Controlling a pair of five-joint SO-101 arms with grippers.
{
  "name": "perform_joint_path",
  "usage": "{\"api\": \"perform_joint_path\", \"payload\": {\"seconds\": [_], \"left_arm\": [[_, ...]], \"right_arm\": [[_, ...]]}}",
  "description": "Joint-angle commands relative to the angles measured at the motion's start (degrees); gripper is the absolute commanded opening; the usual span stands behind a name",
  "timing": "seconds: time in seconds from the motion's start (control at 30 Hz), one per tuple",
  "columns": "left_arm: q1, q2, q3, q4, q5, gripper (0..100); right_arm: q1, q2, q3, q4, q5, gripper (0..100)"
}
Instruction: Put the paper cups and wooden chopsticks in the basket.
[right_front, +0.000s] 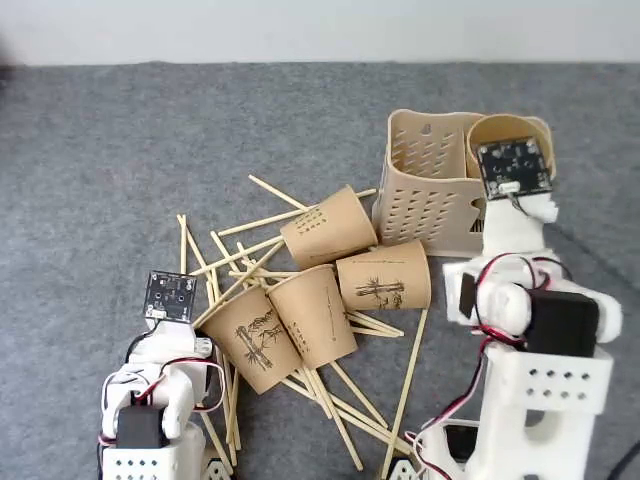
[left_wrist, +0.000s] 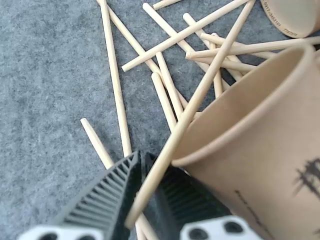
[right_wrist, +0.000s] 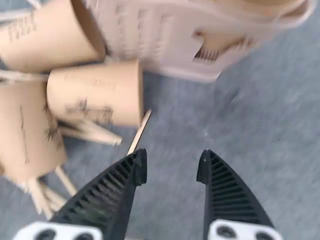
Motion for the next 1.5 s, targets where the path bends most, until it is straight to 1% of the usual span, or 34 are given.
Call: {"api": "perform_joint_path", "payload": {"seconds": [0.0,0.13,0.23,0.33,0.53,0.63,0.77,0.83,0.9,1.0,1.2,1.33,1.4,1.47], "left_arm": [[0.26,-0.79,-1.10,0.26,-0.09,1],[0.26,-0.79,-1.10,0.26,-0.09,1],[0.26,-0.79,-1.10,0.26,-0.09,1],[0.26,-0.79,-1.10,0.26,-0.09,1],[0.26,-0.79,-1.10,0.26,-0.09,1],[0.26,-0.79,-1.10,0.26,-0.09,1],[0.26,-0.79,-1.10,0.26,-0.09,1],[0.26,-0.79,-1.10,0.26,-0.09,1],[0.26,-0.79,-1.10,0.26,-0.09,1],[0.26,-0.79,-1.10,0.26,-0.09,1],[0.26,-0.79,-1.10,0.26,-0.09,1],[0.26,-0.79,-1.10,0.26,-0.09,1],[0.26,-0.79,-1.10,0.26,-0.09,1],[0.26,-0.79,-1.10,0.26,-0.09,1]], "right_arm": [[-3.21,-1.27,4.04,2.15,-1.49,18.7],[-10.33,-1.27,11.25,0.57,-6.59,18.7],[-14.37,-1.27,14.15,-5.05,-12.75,18.7],[-14.20,-0.92,17.32,-14.11,-13.71,18.8],[-14.11,-0.66,28.84,-30.02,-13.71,19.0],[-13.67,-0.66,32.62,-35.91,-13.63,19.0],[-11.03,-0.57,34.81,-41.89,-13.54,18.8],[-9.27,-0.57,35.08,-43.65,-13.10,18.7],[-7.96,-0.57,35.78,-44.62,-10.73,18.7],[-7.43,-0.57,37.63,-45.85,-9.41,18.7],[-9.19,-0.57,40.62,-48.57,-9.58,18.6],[-12.62,-0.57,42.46,-48.57,-9.58,18.4],[-14.37,-0.57,43.16,-48.57,-9.67,14.3],[-15.69,-0.57,43.16,-48.57,-9.58,5.0]]}}
